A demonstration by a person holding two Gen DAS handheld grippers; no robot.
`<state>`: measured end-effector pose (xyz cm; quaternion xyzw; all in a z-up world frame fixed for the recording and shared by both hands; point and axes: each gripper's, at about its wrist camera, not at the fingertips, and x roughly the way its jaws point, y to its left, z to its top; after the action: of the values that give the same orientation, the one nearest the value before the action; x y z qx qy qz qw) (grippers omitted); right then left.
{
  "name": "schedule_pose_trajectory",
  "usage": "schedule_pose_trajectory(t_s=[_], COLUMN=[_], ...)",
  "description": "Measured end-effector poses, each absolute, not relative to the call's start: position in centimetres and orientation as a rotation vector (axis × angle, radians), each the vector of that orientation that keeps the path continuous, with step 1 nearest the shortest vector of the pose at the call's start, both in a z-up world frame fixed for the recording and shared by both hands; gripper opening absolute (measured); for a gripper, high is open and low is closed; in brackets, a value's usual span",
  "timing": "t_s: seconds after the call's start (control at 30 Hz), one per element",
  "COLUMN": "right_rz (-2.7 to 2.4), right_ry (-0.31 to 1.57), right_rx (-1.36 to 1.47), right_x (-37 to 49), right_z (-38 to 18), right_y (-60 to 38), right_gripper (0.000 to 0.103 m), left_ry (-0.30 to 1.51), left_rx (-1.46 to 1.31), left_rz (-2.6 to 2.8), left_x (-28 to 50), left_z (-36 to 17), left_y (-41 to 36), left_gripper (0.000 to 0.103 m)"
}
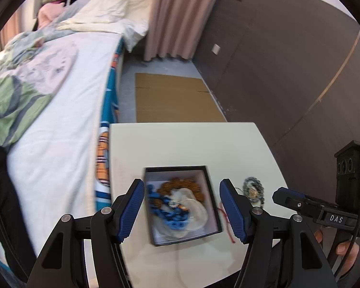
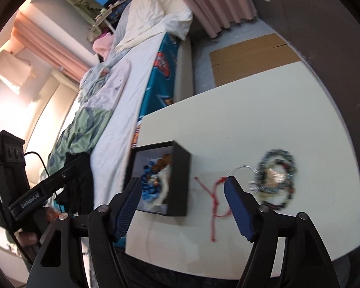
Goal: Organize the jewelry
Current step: 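Lower the blue beaded bracelet into the box and open the right gripper, then reach the left gripper to the red string bracelet and grasp it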
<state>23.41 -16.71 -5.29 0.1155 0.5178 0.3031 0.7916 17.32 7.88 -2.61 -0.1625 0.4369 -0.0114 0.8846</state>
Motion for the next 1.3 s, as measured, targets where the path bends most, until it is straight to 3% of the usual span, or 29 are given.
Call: schedule_pose_trajectory(t_s=[0.57,0.67,0.73,0.97,1.03,1.3], right_rz=[0.521,0.514,0.508,0.51,0.516,0.515], right_ry=[1.099,1.083,1.08,1.081,1.083,1.095], right_rx=[0.358,0.351,0.346,0.348,0.341,0.369], right_x=[23.4,23.1,23.0,22.5,22.4,22.0], right_z=[-7.6,-8.1,-8.4,-9.9,-10.3,-11.4], right_y=[-26.1,-26.9,-27.4,-29.2,-29.7,-31.4], right_gripper=[0.072,0.072,0.072,0.072,0.072,0.072], left_ry=[1.028,1.05,1.07,1.149,1.172,1.243], left_rx=[-0.183,-0.151,-0.143,-0.073,-0.057,0.005], left_rz=[-0.184,-0.196,-0.208,-0.23,-0.221,-0.217], left_x=[20.2,20.2,20.4,20.7,20.9,22.0], left_z=[-5.1,-5.8,-6.3,-9.2,-9.9,-12.6], left_y=[-2.2,-3.5,-4.2,-7.3,-7.8,-9.7], left_gripper=[0.066,0.06,0.051,0.04,0.033,0.026])
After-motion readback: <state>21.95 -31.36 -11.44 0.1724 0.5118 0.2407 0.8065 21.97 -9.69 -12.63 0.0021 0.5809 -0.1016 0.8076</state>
